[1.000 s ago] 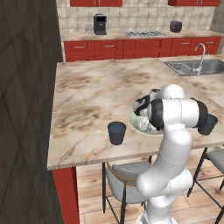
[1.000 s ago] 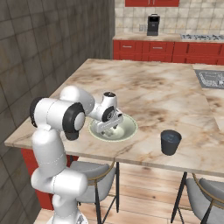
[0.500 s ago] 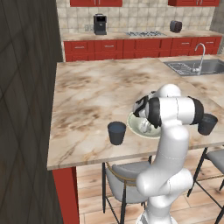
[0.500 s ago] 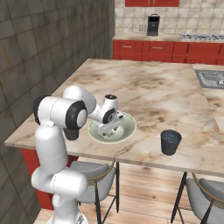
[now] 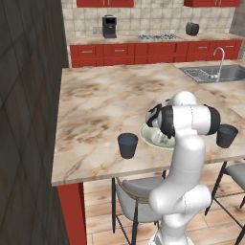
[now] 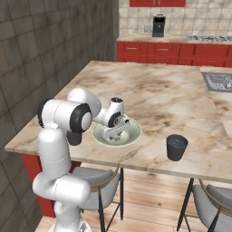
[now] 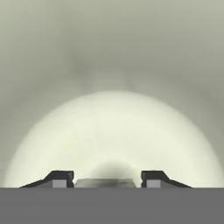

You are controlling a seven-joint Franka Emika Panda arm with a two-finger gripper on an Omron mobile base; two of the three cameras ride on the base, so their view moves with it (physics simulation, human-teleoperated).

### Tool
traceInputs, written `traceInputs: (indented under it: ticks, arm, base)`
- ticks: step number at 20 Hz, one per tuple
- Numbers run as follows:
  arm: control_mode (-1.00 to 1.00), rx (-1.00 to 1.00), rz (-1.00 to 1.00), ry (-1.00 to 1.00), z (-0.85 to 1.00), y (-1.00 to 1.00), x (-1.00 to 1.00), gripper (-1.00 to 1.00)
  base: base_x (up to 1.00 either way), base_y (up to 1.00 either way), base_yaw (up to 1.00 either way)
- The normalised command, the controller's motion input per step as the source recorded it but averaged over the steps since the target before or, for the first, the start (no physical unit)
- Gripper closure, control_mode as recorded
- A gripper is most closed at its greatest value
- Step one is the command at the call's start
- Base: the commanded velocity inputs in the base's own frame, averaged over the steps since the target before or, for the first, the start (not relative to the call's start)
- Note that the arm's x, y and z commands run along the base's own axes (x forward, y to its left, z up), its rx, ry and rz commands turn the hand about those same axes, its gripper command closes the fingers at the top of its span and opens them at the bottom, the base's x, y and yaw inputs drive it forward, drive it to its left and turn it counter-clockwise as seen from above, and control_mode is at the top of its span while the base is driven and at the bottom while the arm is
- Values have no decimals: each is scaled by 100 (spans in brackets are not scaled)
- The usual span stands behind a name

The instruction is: There are four ice cubes in the ice bowl. Place two ice cubes in each glass of water.

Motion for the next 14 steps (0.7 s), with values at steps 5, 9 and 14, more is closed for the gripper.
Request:
traceInputs:
  ticks: [5, 9, 14]
  arm:
    - [-100, 0, 0, 0, -20, -8, 0, 100]
    - [-100, 0, 0, 0, 3, -1, -9, 100]
    - [-100, 0, 6, -10, 60, 3, -18, 100]
  base:
    - [0, 0, 0]
    - [0, 0, 0]
    - [0, 0, 0]
